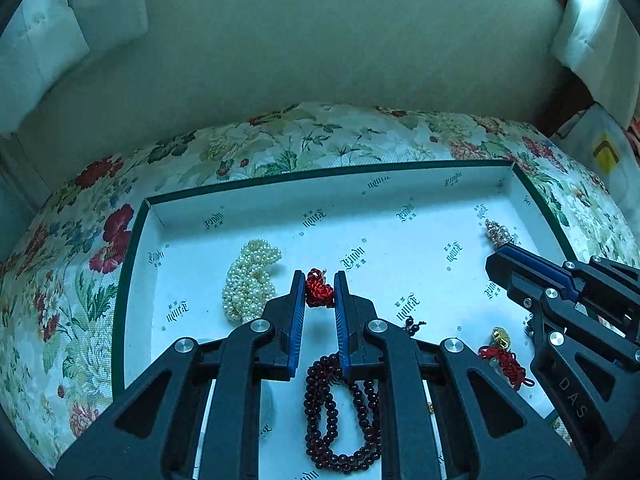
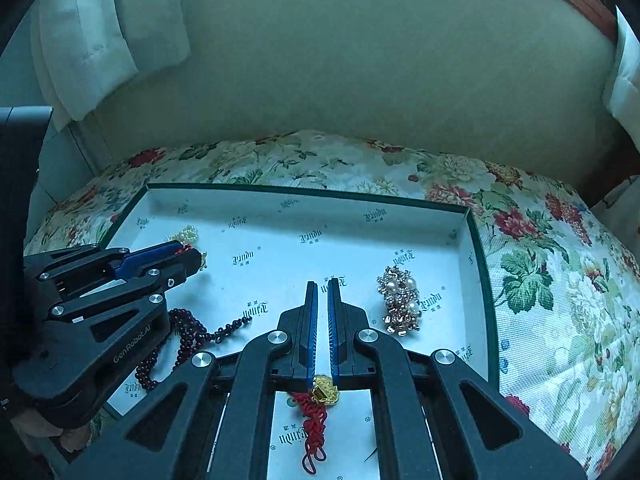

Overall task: Organize jewelry
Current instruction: 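Carry the rose brooch with the left tool into the tray while the right tool carries the stud there, then open the left tool releasing the rose brooch while the right tool releases the stud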

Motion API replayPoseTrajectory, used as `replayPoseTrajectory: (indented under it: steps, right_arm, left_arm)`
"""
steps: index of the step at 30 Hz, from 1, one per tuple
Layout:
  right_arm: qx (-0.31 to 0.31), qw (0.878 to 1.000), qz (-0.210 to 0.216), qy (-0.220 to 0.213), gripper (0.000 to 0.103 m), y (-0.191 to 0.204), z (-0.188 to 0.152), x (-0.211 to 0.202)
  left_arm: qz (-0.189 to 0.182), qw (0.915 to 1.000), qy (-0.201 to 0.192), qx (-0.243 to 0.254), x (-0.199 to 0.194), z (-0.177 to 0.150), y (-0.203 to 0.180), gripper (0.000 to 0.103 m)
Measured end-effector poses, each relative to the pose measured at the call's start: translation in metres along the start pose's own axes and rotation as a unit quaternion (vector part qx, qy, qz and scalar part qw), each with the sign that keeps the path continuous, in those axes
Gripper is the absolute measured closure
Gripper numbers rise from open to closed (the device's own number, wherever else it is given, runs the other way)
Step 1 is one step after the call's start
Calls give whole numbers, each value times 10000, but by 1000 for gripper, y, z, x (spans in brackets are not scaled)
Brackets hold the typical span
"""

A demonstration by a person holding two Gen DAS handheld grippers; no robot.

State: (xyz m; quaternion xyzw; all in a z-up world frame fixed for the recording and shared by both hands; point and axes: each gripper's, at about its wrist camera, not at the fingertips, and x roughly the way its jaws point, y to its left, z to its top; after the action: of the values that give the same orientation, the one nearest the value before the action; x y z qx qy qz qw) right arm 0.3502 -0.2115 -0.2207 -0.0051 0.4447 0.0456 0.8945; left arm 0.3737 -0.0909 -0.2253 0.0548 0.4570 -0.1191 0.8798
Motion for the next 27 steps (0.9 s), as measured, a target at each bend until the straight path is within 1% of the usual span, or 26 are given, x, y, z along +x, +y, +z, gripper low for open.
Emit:
replayPoseTrajectory:
  steps: [1,3,4,6,8,10,11,12,13,14,15,21,23,27]
  right_arm:
    - [-6,10000,-5,25,98,1,-1,2]
    - [-2,10000,-19,42,98,1,-3,4]
    - [17,10000,-12,52,98,0,-3,4]
    - [39,10000,-24,63,98,0,-4,3]
    - [43,10000,-29,39,98,-1,-4,-1]
    - [69,10000,-13,-18,94,-2,-3,-7]
    - [94,9999,7,-51,89,-2,-3,-11]
    - [118,9999,24,-67,77,-3,-3,-15]
    - [147,9998,39,-105,62,-3,-2,-19]
    - [170,9997,40,-157,57,-4,-3,-24]
    - [169,9996,40,-202,57,-3,-3,-29]
    - [162,9990,89,-418,57,0,-10,-62]
    - [163,9987,87,-465,57,1,-16,-74]
    - [169,9987,83,-479,57,3,-35,-95]
  left_arm:
    - [33,10000,21,4,2,-1,0,89]
    - [61,10000,14,9,2,-2,0,80]
    - [62,10000,15,0,2,-2,0,78]
    - [57,10000,10,-43,0,-2,1,65]
    - [47,9999,-53,-85,-6,-2,2,60]
    - [30,9998,-144,-107,-15,0,3,53]
    - [23,9997,-189,-118,-19,0,3,50]
    - [17,9997,-224,-134,-24,1,4,49]
    - [-3,9996,-251,-149,-28,1,5,49]
    - [-19,9995,-270,-161,-32,1,5,47]
    - [-18,9994,-288,-172,-37,2,6,44]
    - [-66,9988,-447,-191,-68,-8,8,43]
    - [-68,9987,-487,-159,-80,-17,7,43]
    - [-121,9985,-481,-248,-98,-41,10,43]
